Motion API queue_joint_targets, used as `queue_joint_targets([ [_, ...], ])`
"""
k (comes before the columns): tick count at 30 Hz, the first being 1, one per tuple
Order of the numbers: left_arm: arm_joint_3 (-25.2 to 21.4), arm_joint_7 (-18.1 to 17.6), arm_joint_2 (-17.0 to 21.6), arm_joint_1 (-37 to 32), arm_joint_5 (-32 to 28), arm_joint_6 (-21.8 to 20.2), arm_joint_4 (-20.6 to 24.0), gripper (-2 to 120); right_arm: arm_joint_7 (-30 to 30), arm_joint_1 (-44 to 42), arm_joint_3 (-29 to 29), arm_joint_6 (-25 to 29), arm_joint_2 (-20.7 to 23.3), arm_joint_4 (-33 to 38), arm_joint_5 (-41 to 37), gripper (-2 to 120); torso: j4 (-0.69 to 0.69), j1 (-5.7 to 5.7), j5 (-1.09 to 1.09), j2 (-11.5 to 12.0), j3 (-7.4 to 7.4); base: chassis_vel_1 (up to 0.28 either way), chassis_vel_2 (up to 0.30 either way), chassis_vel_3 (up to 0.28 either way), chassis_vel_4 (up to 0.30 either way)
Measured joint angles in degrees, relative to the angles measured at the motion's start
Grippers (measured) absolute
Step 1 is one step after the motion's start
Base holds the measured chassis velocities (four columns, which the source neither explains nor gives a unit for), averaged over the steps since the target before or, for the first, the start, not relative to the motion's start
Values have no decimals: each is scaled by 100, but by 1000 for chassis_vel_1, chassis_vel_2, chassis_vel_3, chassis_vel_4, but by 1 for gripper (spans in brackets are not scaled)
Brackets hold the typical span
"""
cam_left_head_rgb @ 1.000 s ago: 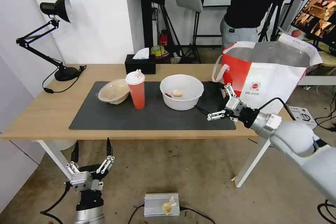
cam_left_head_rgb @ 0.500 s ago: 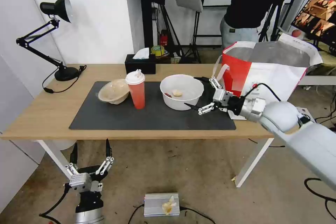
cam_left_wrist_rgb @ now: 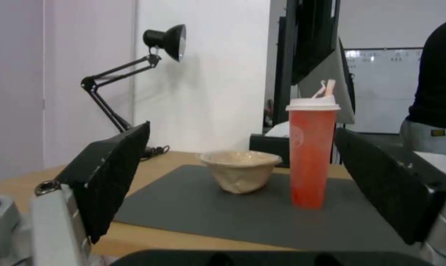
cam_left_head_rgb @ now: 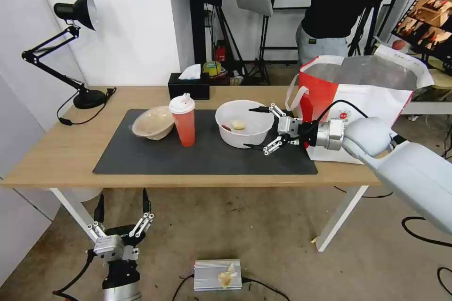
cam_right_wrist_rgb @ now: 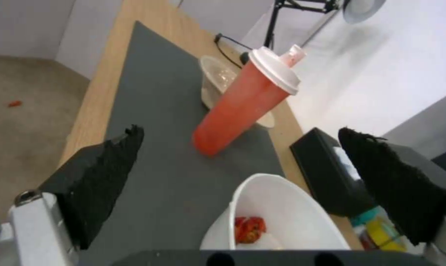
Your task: Pick up the trash from the table and place it into the takeout bag.
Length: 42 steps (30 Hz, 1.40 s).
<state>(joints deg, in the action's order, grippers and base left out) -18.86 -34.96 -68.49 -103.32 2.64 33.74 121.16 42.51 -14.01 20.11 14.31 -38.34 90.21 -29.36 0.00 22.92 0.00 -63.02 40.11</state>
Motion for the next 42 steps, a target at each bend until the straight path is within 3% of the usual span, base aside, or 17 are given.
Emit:
queue_joint_targets([
  [15,-16,12,-22,21,-43,122,-39,100,673,839,798,-336,-322,-734,-203,100,0,0,0,0,0,0,0,0,0],
  [18,-16,10,-22,23,-46,123,-56,100,1025,1000,925,-529,-424,-912,-300,100,0,0,0,0,0,0,0,0,0],
  [42,-3,-11,-19,75,-81,133,-97,100,1719,1533,1215,-733,-1055,-2117,-71,100,0,0,0,0,0,0,0,0,0],
])
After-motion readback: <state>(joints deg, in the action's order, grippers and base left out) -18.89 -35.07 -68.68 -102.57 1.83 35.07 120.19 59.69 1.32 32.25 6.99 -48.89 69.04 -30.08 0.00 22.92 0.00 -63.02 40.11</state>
